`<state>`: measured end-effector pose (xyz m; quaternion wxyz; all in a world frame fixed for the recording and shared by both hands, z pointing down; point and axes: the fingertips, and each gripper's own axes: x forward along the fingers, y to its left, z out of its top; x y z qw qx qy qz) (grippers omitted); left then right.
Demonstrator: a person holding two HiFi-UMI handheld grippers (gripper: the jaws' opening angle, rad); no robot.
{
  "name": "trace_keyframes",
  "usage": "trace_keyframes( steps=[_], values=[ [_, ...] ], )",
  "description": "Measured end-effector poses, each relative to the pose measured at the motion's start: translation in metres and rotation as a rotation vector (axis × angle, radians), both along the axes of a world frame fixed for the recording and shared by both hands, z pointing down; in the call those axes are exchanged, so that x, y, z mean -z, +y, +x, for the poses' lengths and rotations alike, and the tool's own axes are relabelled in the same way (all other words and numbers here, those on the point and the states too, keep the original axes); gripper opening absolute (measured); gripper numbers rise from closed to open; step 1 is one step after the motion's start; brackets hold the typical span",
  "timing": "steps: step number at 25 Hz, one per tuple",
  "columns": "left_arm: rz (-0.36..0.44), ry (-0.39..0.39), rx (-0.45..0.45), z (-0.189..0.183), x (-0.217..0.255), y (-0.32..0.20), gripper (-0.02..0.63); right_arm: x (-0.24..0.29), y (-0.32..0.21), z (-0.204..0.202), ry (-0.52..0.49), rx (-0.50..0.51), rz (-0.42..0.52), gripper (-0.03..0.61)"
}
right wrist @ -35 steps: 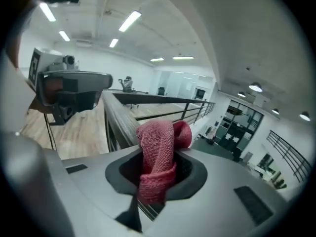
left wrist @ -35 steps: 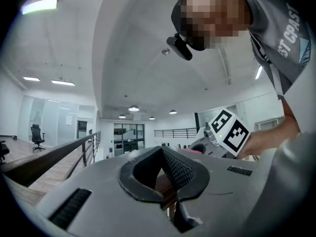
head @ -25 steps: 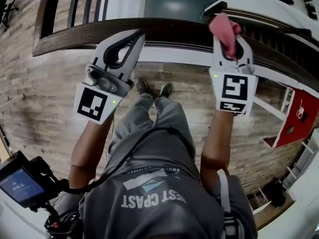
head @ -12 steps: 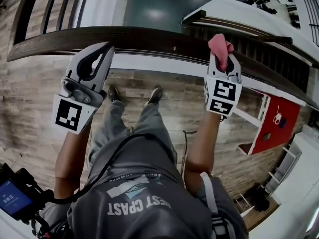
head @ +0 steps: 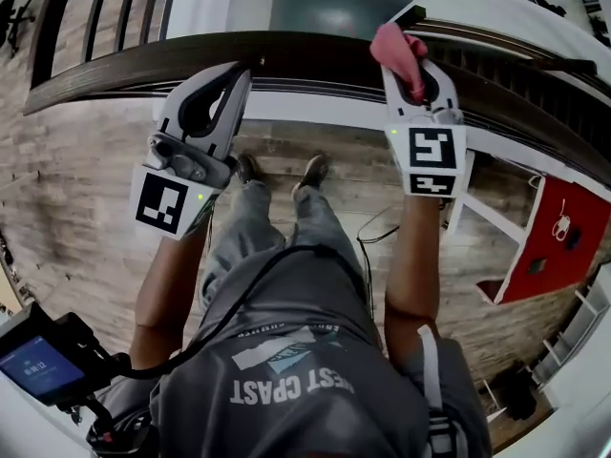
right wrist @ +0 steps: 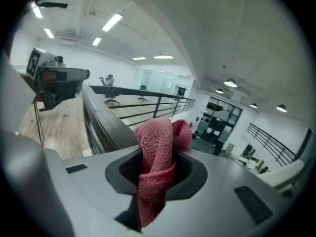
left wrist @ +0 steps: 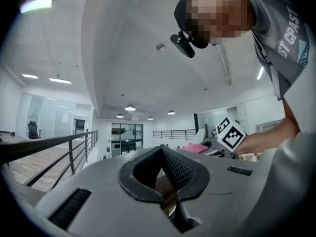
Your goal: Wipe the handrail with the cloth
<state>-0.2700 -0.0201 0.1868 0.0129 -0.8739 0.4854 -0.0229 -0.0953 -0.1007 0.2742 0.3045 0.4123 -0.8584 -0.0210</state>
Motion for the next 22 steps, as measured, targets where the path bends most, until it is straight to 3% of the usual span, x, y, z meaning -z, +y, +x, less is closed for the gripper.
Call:
trace_keyframes(
  steps=[3,5,7,11,12,14,17,20,22],
  values=[
    [-0.013,-0.001,0.003,0.003,-0.004,0.002,0.006,0.001,-0.019,0.121,0.068,-0.242,0.010,0.078],
    [-0.018,-0.002,-0.010,0.005,-0.006,0.003,0.006,0.005,-0.019,0.158,0.087,-0.352,0.001,0.078],
    [-0.010,0.007,-0.018,0.013,-0.007,0.001,0.006,0.013,-0.016,0.137,0.029,-0.317,0.012,0.078],
    [0.034,0.100,-0.008,0.027,0.000,-0.010,0.006,0.006,-0.004,0.007,0.002,0.031,0.000,0.078],
    [0.036,0.103,-0.021,0.031,0.002,-0.012,0.006,0.001,0.000,-0.010,0.016,0.076,-0.016,0.078],
    [0.036,0.092,-0.045,0.045,0.003,-0.017,0.006,-0.008,0.000,-0.002,0.028,0.083,-0.036,0.078],
    [0.033,0.112,-0.065,0.040,0.002,-0.016,0.006,-0.012,-0.006,0.058,0.028,-0.066,-0.033,0.078],
    [0.033,0.137,-0.071,0.011,0.000,-0.008,0.006,-0.011,-0.013,0.140,0.083,-0.304,-0.006,0.078],
    [0.031,0.131,-0.078,0.011,-0.001,-0.006,0.006,-0.009,-0.016,0.196,0.116,-0.451,-0.010,0.078]
  ],
)
